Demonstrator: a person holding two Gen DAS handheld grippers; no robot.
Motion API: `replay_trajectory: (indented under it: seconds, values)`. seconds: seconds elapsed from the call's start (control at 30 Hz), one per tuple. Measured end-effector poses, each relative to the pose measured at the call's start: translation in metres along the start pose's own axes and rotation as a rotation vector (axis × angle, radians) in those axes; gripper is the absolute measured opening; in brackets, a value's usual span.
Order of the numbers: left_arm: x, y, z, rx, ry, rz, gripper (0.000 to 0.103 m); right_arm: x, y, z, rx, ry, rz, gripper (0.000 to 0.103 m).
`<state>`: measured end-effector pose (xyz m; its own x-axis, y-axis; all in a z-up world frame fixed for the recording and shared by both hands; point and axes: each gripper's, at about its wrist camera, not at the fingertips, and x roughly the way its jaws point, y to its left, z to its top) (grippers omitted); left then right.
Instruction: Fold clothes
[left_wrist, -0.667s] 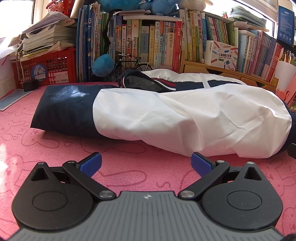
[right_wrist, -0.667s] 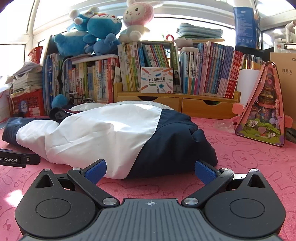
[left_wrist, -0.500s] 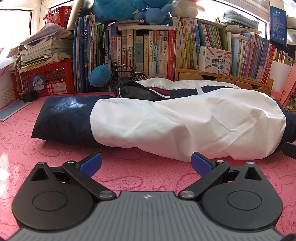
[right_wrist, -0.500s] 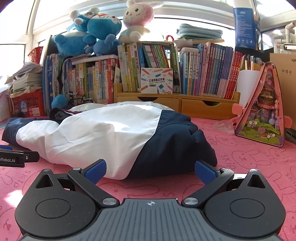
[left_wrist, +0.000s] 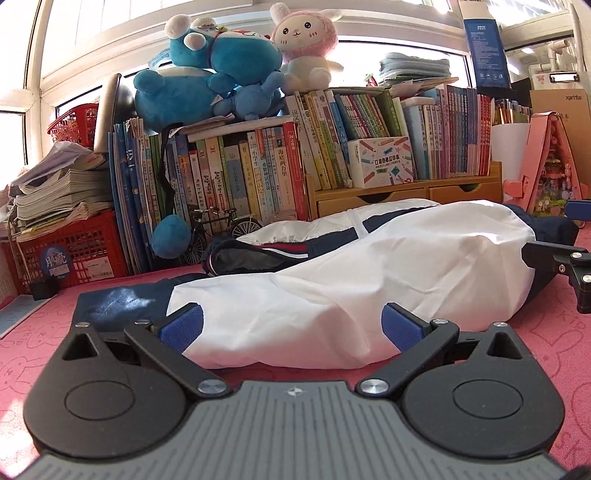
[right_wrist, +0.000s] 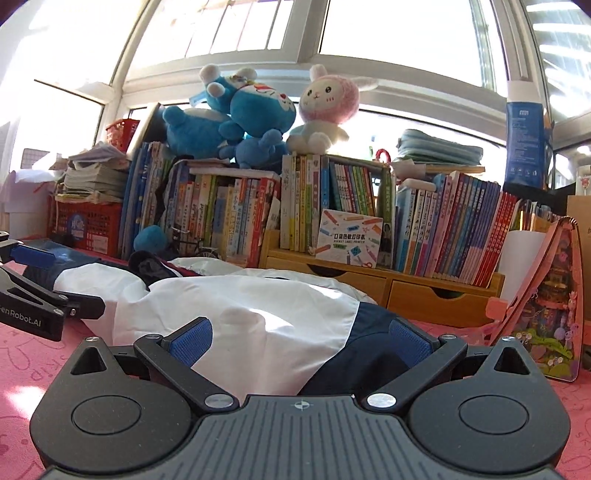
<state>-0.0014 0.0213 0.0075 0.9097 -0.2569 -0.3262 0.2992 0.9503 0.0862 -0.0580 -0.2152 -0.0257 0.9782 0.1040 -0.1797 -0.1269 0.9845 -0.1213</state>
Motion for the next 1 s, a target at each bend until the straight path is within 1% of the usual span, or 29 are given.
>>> replay_trajectory:
  seconds: [0.13, 0.2, 0.23, 0.3, 0.4, 0.43, 0.5, 0.6, 0.67, 0.73, 0.9, 1.0]
  values:
    - [0.002, 0.005, -0.003, 0.024, 0.021, 0.012, 0.103, -0.002, 0.010, -0.005, -0.041, -0.009, -0.016, 0.103]
    - [0.006, 0.016, 0.007, 0.020, 0.047, 0.046, 0.103, -0.002, 0.017, -0.007, -0.072, -0.002, -0.021, 0.103]
    - [0.007, -0.001, 0.010, 0.011, 0.048, 0.084, 0.103, -0.001, 0.019, -0.007, -0.080, 0.004, -0.022, 0.103]
    - [0.007, -0.017, 0.011, -0.012, 0.049, 0.114, 0.103, 0.000, 0.020, -0.007, -0.086, 0.013, -0.026, 0.103]
    - [0.007, -0.019, 0.009, -0.063, 0.093, 0.122, 0.103, -0.001, 0.013, -0.005, -0.048, 0.013, 0.001, 0.103]
    - [0.006, -0.019, 0.009, -0.081, 0.107, 0.125, 0.103, -0.001, 0.008, -0.005, -0.018, 0.017, 0.022, 0.103]
    - [0.006, -0.011, 0.010, -0.128, 0.124, 0.135, 0.103, -0.003, 0.002, -0.005, 0.021, 0.023, 0.023, 0.103]
    - [-0.003, -0.002, 0.011, -0.181, 0.087, 0.138, 0.103, -0.007, 0.000, -0.004, 0.032, 0.007, -0.005, 0.103]
    - [-0.006, -0.001, 0.013, -0.188, 0.069, 0.139, 0.103, -0.010, 0.001, -0.005, 0.028, -0.014, 0.005, 0.103]
    - [-0.004, -0.003, 0.015, -0.179, 0.080, 0.148, 0.103, -0.011, 0.002, -0.004, 0.021, -0.018, 0.017, 0.103]
    - [0.004, -0.007, 0.014, -0.169, 0.123, 0.167, 0.103, -0.006, 0.004, -0.003, 0.011, 0.022, 0.051, 0.103]
    - [0.003, -0.003, 0.009, -0.181, 0.125, 0.162, 0.103, -0.005, 0.006, -0.003, 0.003, 0.031, 0.041, 0.103]
